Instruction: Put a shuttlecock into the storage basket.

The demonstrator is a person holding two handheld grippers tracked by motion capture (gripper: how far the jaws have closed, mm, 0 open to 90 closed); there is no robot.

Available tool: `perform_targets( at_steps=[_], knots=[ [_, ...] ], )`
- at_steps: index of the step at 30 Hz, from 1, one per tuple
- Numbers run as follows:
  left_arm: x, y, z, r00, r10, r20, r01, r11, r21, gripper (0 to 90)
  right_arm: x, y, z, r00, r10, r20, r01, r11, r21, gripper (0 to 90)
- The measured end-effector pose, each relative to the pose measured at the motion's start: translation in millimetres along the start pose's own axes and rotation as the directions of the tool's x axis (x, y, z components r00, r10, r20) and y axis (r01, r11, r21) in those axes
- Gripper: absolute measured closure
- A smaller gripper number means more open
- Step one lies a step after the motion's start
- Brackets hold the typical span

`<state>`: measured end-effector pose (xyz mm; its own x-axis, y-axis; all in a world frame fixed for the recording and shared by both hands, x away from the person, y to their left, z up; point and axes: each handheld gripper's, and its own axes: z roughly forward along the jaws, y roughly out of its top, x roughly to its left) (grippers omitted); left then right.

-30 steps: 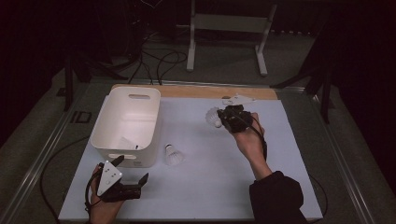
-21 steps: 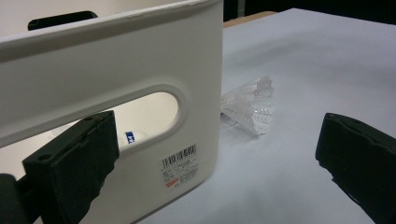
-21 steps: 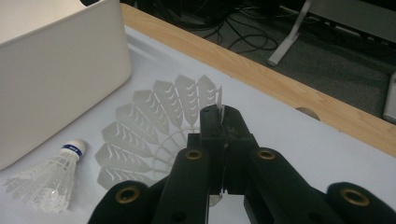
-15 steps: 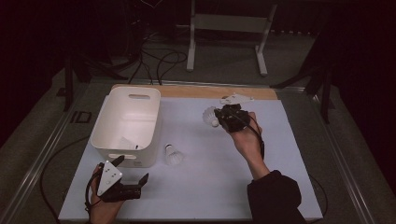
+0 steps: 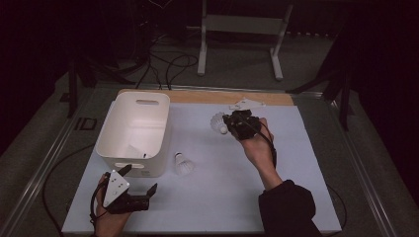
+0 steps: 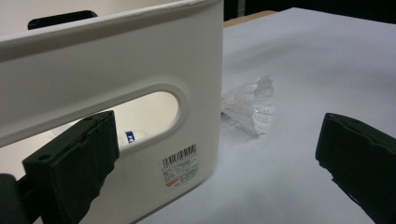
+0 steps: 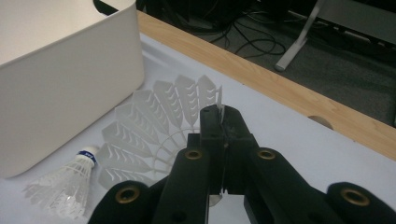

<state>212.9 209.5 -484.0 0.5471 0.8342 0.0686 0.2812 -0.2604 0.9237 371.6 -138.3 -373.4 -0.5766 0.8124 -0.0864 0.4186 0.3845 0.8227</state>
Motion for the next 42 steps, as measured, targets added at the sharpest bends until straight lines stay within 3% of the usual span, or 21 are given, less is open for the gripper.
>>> perform_targets(
  at_steps=[42],
  knots=[
    [0.0,0.0,0.1,1.0000,0.000,0.003,0.000,1.0000,0.001,0.0,22.7,7.9,7.3,0.9985,-0.013,-0.053,0.012,1.000,-0.018,89.3]
  ],
)
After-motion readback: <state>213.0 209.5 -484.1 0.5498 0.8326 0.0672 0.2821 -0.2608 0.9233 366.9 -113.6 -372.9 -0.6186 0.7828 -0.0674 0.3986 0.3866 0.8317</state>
